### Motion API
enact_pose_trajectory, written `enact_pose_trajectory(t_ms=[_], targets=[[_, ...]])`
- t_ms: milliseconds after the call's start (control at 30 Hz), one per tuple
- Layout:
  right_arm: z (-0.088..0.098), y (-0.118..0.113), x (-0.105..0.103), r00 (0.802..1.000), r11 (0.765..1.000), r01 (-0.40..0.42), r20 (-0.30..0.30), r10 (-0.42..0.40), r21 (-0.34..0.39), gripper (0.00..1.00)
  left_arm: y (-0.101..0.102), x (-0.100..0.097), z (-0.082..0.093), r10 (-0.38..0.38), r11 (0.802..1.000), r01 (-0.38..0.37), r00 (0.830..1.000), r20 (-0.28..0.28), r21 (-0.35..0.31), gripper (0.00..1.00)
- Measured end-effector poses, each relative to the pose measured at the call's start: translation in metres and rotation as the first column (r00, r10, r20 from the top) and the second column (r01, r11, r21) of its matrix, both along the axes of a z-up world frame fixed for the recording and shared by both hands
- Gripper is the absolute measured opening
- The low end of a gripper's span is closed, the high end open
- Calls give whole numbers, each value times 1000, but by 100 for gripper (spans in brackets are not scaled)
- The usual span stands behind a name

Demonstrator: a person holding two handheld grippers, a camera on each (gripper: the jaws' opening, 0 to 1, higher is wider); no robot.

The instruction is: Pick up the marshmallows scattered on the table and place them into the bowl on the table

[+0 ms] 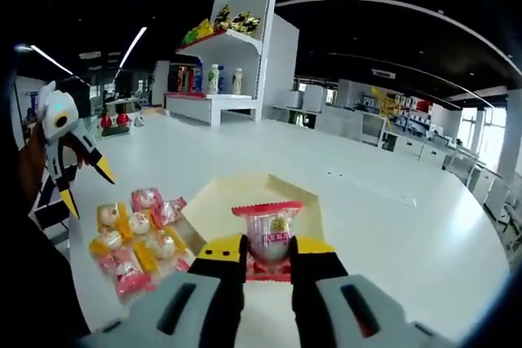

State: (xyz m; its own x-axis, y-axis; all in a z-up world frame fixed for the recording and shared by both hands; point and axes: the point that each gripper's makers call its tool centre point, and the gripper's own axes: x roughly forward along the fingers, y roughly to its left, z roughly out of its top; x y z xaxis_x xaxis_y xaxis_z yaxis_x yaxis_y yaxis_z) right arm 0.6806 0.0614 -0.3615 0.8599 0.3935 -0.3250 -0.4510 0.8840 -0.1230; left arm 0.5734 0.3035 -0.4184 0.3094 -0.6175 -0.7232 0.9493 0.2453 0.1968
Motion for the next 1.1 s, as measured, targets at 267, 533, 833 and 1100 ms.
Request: enact_pose_trajectory(t_ms=[267, 533, 833, 1100], targets=[[2, 6, 7, 1000, 1000, -6, 24, 6, 7, 22, 1, -1, -1, 5, 1000, -5, 1000, 0, 1, 57], [3, 7, 12, 1000, 999, 0, 29, -1, 41, 22, 3, -2, -1, 5, 1000, -5, 1000, 1, 4, 57], [1, 10, 21, 1000, 999, -3, 25, 1, 51, 22, 2, -2, -1, 7, 1000, -7, 1000, 3, 4, 57], [3, 18, 21, 999, 999, -21, 28, 20, 46, 22, 2, -3, -3, 7, 1000, -7, 1000, -1, 6, 57]])
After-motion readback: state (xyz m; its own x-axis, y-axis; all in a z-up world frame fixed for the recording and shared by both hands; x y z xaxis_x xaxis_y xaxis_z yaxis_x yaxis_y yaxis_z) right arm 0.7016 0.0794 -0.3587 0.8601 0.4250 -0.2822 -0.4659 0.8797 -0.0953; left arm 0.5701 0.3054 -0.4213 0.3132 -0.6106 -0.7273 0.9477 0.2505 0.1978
